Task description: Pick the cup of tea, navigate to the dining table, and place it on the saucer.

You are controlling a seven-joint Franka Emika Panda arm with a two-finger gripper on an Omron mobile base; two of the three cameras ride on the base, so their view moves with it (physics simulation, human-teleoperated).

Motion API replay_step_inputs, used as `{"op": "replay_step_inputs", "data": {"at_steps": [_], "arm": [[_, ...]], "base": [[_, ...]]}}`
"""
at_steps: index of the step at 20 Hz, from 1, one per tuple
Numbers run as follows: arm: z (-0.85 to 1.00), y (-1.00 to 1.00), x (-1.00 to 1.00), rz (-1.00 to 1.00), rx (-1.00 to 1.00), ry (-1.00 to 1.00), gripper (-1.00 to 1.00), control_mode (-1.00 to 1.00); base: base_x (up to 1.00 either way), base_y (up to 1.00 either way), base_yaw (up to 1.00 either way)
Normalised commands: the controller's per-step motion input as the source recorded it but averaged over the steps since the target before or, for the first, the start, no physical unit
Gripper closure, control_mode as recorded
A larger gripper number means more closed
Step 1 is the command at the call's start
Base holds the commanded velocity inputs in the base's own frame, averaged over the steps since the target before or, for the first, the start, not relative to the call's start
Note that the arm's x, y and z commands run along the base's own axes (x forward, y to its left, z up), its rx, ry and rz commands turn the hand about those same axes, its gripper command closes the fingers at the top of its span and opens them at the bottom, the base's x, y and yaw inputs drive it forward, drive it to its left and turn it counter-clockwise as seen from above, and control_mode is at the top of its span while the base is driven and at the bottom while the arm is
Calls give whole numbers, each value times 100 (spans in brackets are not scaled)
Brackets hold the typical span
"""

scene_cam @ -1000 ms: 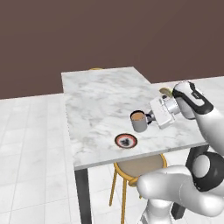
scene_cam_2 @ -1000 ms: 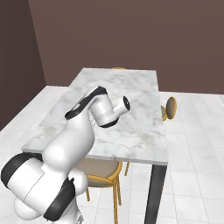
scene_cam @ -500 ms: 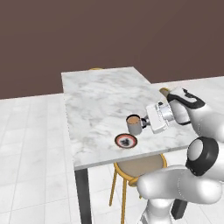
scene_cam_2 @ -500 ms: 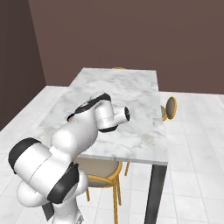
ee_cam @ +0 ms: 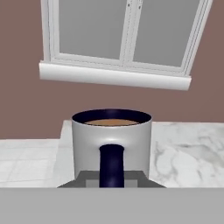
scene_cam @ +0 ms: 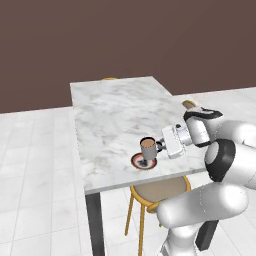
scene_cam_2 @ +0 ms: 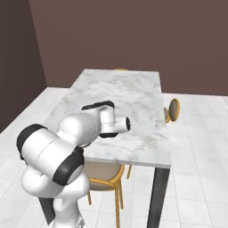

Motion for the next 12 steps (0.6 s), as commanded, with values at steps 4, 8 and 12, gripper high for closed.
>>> {"op": "replay_step_inputs", "data": {"at_steps": [4,8,12], "arm": [[-30,5,4,0,0,0,100,-100],[-30,0,1,0,0,0,100,-100],[-29,0,13,0,0,0,100,-100]], "base": [[0,0,0],[0,0,0],[0,0,0]]}}
